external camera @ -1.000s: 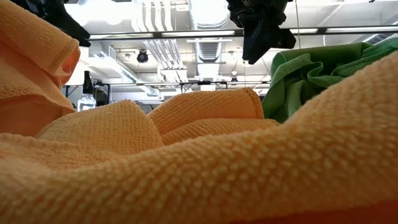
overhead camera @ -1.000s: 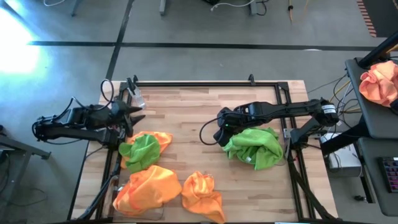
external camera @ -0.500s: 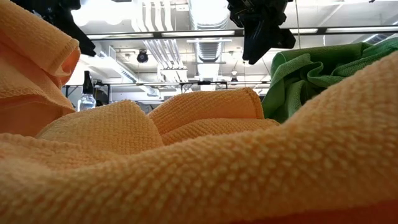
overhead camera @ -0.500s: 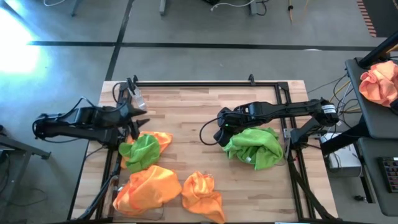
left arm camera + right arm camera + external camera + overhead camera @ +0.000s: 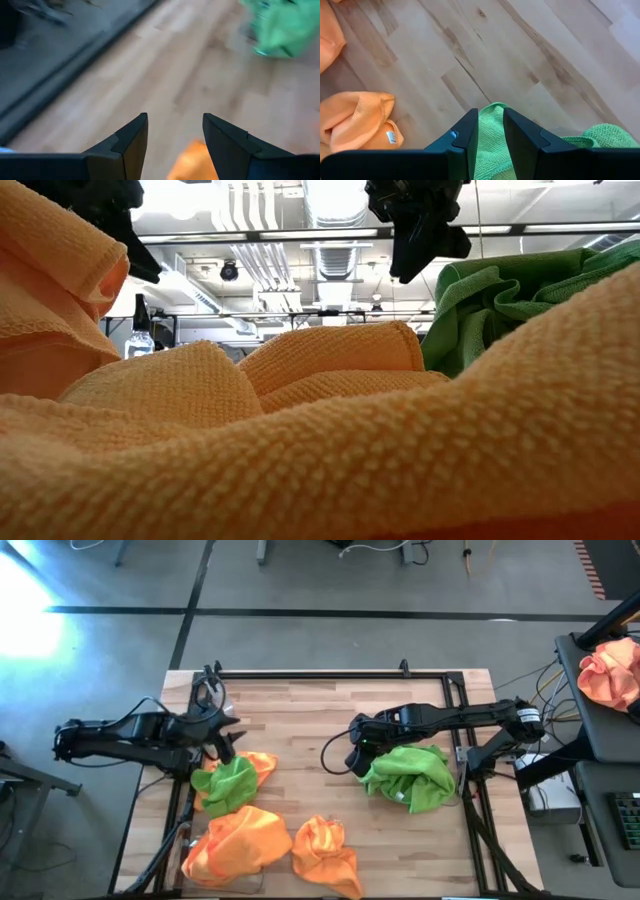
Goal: Sort microfiber towel by color & place in baskets
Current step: Put the green towel into the right transparent bin
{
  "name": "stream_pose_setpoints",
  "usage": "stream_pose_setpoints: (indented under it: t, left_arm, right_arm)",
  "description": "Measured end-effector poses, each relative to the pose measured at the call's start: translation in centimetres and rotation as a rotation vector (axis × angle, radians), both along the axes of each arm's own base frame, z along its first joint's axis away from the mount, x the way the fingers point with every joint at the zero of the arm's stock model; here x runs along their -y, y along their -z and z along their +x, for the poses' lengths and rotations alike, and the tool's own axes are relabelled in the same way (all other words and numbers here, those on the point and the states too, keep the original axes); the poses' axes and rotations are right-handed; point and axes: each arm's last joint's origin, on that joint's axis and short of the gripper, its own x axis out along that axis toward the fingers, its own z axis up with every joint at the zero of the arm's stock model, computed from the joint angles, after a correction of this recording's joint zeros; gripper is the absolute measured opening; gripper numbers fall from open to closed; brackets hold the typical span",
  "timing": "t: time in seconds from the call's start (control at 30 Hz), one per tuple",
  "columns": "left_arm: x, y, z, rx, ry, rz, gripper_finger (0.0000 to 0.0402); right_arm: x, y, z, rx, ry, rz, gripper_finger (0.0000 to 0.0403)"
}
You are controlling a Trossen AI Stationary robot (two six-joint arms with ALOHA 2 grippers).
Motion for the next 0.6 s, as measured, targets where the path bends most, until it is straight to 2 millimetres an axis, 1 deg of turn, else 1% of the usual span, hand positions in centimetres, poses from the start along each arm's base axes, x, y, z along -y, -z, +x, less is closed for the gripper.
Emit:
stream_pose_setpoints:
  t: [0.13,0.2,0.3,0.43,0.6]
  left_arm:
    - [0.6,0.5,0.6,-0.034,0.134,-0.169,0.0174]
    - [0.8,1.1,0.7,-0.093,0.171,-0.255,0.0174]
    - [0.9,2.2,0.3,-0.231,0.117,-0.341,0.0174]
    - [0.9,3.2,-0.4,-0.391,0.057,-0.373,0.0174]
    - [1.0,3.3,-1.0,-0.427,0.056,-0.409,0.0174]
  right_arm:
    - [0.0,0.0,0.0,-0.003,-0.041,-0.019,0.0086]
    - [0.0,0.0,0.0,-0.005,-0.056,-0.026,0.0086]
    - [0.0,0.0,0.0,-0.006,-0.079,-0.037,0.0086]
    - [0.0,0.0,0.0,-0.007,-0.081,-0.038,0.0086]
    - [0.0,0.0,0.0,-0.007,-0.08,-0.037,0.0086]
